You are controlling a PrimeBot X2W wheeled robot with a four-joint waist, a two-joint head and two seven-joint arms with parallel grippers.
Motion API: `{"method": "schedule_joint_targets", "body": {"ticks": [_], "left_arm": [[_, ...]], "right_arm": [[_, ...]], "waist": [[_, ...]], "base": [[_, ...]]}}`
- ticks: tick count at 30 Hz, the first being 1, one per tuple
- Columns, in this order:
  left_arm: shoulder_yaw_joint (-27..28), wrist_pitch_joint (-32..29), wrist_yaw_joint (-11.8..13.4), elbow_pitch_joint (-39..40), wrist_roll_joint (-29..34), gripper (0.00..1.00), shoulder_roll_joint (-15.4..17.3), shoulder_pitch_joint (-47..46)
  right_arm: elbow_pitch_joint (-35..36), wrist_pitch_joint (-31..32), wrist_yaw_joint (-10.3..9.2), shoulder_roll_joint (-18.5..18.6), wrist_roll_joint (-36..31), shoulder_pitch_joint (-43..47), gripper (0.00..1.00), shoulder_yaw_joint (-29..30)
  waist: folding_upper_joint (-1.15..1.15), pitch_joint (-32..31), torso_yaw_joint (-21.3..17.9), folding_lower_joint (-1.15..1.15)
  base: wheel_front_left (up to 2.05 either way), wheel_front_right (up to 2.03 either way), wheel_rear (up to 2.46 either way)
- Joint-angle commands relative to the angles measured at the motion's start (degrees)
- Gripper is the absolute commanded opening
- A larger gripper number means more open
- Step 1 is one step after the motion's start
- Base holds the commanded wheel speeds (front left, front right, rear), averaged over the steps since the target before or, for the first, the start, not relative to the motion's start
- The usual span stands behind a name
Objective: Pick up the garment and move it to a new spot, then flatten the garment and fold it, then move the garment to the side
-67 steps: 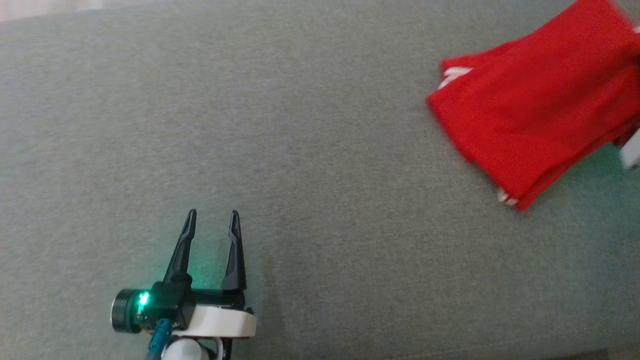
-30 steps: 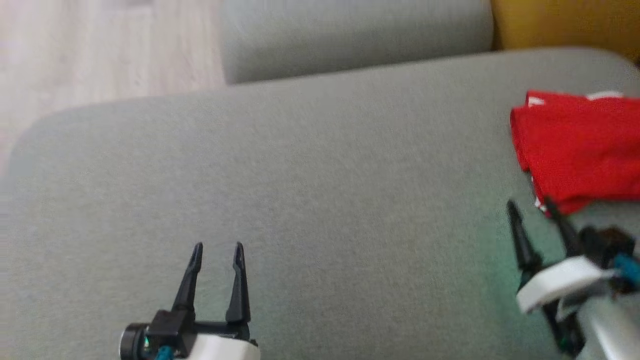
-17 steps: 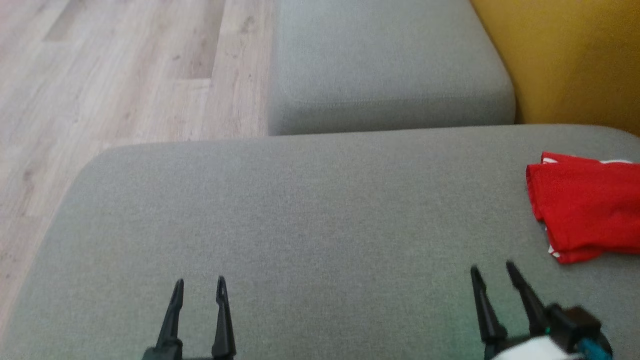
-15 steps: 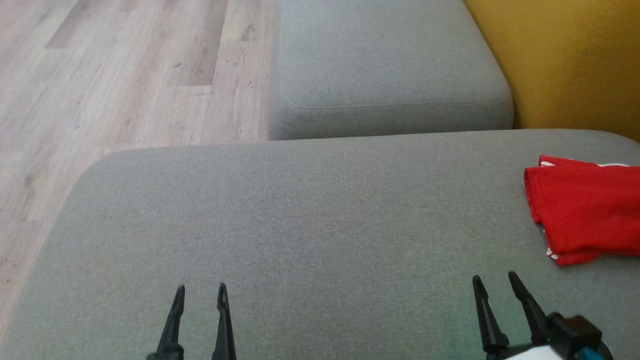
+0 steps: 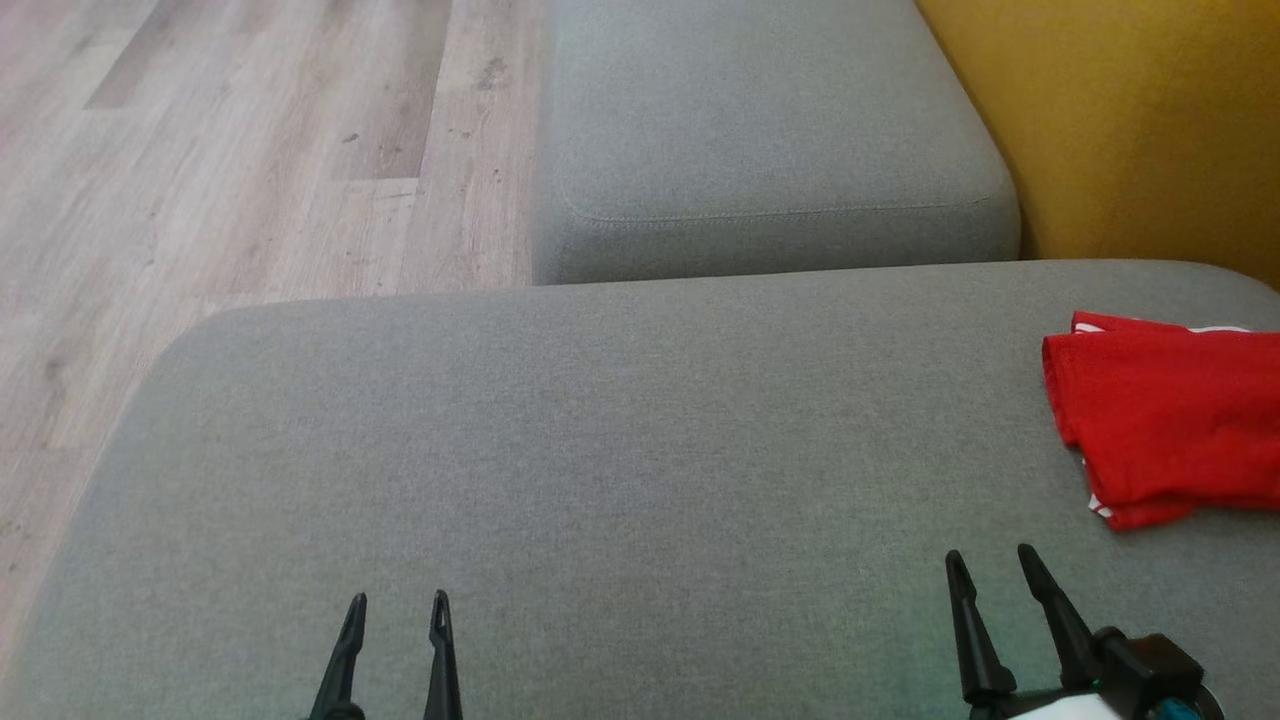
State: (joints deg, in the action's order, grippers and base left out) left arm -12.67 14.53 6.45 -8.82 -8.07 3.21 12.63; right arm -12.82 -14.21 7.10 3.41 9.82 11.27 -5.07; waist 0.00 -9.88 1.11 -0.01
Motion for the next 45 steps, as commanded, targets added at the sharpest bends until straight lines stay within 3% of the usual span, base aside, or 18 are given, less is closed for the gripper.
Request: {"method": "schedule_joint_targets", "body": {"ticks": [1,2,3,7,45], "left_arm": [[2.0,0.5,-0.3,1.7,0.4,1.00,-0.3,-2.3],[2.0,0.5,-0.3,1.7,0.5,1.00,-0.3,-2.4],[0.0,0.0,0.0,-0.1,0.1,0.00,0.0,0.0],[-0.3,-0.4,0.0,-3.3,-0.1,0.00,0.0,1.2],[4.2,-5.5,-4.2,-4.0,-26.9,0.00,0.9,-4.9]], "right_arm": [[2.1,-0.8,0.39,0.2,-0.5,-2.3,1.00,-1.2],[2.1,-0.8,0.39,0.2,-0.5,-2.3,1.00,-1.2],[0.0,0.0,0.00,0.0,0.0,0.0,0.00,0.0],[-3.4,0.1,-0.02,0.0,0.3,0.9,0.00,-0.1],[-2.7,6.1,0.10,0.1,25.6,-4.7,0.00,3.1]], "waist": [[0.00,0.1,0.1,0.01],[0.00,0.2,0.1,0.01],[0.00,0.2,0.1,0.01],[0.00,0.2,0.1,0.01],[0.00,3.2,-0.3,0.01]], "base": [[0.00,0.00,0.00],[0.00,0.00,0.00],[0.00,0.00,0.00],[0.00,0.00,0.00],[0.00,0.00,0.00]]}}
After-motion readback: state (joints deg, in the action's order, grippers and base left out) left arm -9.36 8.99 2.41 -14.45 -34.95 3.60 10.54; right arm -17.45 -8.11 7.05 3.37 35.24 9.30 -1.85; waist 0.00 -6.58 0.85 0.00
